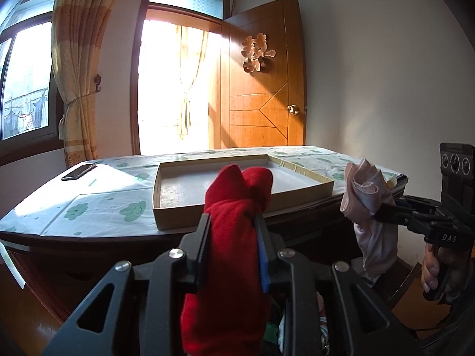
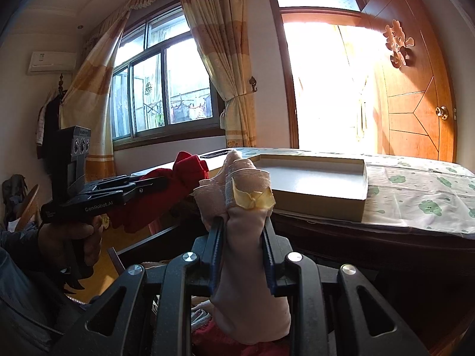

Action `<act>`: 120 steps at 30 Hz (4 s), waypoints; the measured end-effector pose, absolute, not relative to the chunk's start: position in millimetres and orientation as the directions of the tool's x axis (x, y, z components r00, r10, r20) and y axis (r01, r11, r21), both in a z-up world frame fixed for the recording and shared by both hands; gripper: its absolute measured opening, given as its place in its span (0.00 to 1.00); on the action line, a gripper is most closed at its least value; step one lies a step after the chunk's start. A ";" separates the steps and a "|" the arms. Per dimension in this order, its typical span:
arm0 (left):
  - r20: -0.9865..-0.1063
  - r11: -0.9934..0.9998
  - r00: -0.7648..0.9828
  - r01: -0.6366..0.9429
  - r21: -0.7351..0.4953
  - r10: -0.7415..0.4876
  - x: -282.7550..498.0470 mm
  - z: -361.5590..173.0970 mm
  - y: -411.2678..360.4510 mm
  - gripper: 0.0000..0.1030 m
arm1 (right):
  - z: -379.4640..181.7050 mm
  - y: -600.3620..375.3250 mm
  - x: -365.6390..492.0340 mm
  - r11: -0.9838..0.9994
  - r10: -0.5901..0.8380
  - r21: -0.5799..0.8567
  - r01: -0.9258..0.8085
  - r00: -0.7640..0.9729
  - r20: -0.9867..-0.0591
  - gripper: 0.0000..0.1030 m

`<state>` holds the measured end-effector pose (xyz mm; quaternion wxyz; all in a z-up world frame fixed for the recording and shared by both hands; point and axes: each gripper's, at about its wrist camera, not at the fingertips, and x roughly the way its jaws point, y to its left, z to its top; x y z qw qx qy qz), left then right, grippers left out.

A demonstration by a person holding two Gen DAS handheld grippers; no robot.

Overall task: Take underwear out of drawer
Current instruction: 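Lift the pink underwear with the right tool while the left tool lifts the red sock, then carry the red sock and pink underwear over the cardboard tray with both tools, then lower the red sock and pink underwear into the tray and open both tools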

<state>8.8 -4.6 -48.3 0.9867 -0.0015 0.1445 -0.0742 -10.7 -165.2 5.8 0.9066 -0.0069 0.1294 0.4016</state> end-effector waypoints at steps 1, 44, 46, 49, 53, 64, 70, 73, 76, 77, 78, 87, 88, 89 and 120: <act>-0.279 0.989 0.949 0.145 -0.024 -0.146 8.3 -47.6 -4.8 0.25 | 6.6 -165.4 -10.3 0.677 0.727 0.091 -0.730 0.645 -0.236 0.26; -0.329 0.974 0.922 0.226 0.025 -0.205 91.4 6.2 -41.0 0.25 | 59.0 -174.4 61.1 0.696 0.714 0.191 -0.692 0.641 -0.281 0.26; -0.331 0.973 0.920 0.231 0.024 -0.210 96.4 10.6 -41.8 0.25 | 63.6 -175.0 67.8 0.696 0.715 0.196 -0.691 0.640 -0.280 0.26; -0.328 0.973 0.922 0.229 0.034 -0.205 103.7 16.8 -44.0 0.25 | 68.7 -175.3 77.0 0.696 0.715 0.202 -0.689 0.640 -0.280 0.26; -0.338 0.972 0.918 0.232 0.034 -0.208 115.4 21.5 -44.4 0.25 | 76.1 -174.2 88.3 0.697 0.715 0.208 -0.686 0.642 -0.278 0.26; -0.403 0.972 0.887 0.236 -0.022 -0.224 165.6 31.3 -45.6 0.25 | 98.1 -166.2 135.0 0.711 0.702 0.238 -0.662 0.646 -0.301 0.26; -0.448 0.972 0.864 0.217 -0.087 -0.232 196.3 30.3 -39.3 0.25 | 104.1 -160.7 162.9 0.725 0.687 0.249 -0.642 0.650 -0.324 0.26; -0.475 0.971 0.847 0.203 -0.125 -0.238 213.3 27.1 -37.4 0.25 | 103.0 -159.5 178.4 0.729 0.684 0.279 -0.625 0.645 -0.341 0.26; -0.499 0.969 0.832 0.187 -0.161 -0.243 230.7 24.6 -36.4 0.25 | 100.2 -158.6 196.4 0.736 0.676 0.314 -0.599 0.641 -0.364 0.26; -0.507 0.969 0.827 0.179 -0.172 -0.243 237.1 24.1 -36.3 0.25 | 99.2 -158.6 202.8 0.737 0.676 0.327 -0.591 0.638 -0.370 0.26; -0.512 0.968 0.824 0.171 -0.184 -0.242 242.5 23.7 -35.7 0.25 | 98.1 -158.3 209.7 0.739 0.674 0.339 -0.582 0.634 -0.379 0.26; -0.551 0.959 0.800 0.104 -0.265 -0.238 291.1 22.9 -34.5 0.25 | 87.8 -152.6 263.7 0.755 0.655 0.420 -0.504 0.603 -0.455 0.26; -0.556 0.957 0.797 0.093 -0.274 -0.237 296.1 22.2 -34.0 0.25 | 87.0 -152.0 269.0 0.757 0.653 0.426 -0.496 0.601 -0.460 0.26; -0.560 0.955 0.794 0.087 -0.282 -0.238 300.4 21.4 -33.8 0.25 | 86.2 -150.7 273.4 0.762 0.647 0.425 -0.489 0.601 -0.469 0.26; -0.638 0.929 0.709 0.064 -0.365 -0.300 340.7 -11.9 -58.1 0.39 | 76.8 -149.1 293.3 0.866 0.500 0.290 -0.408 0.686 -0.528 0.54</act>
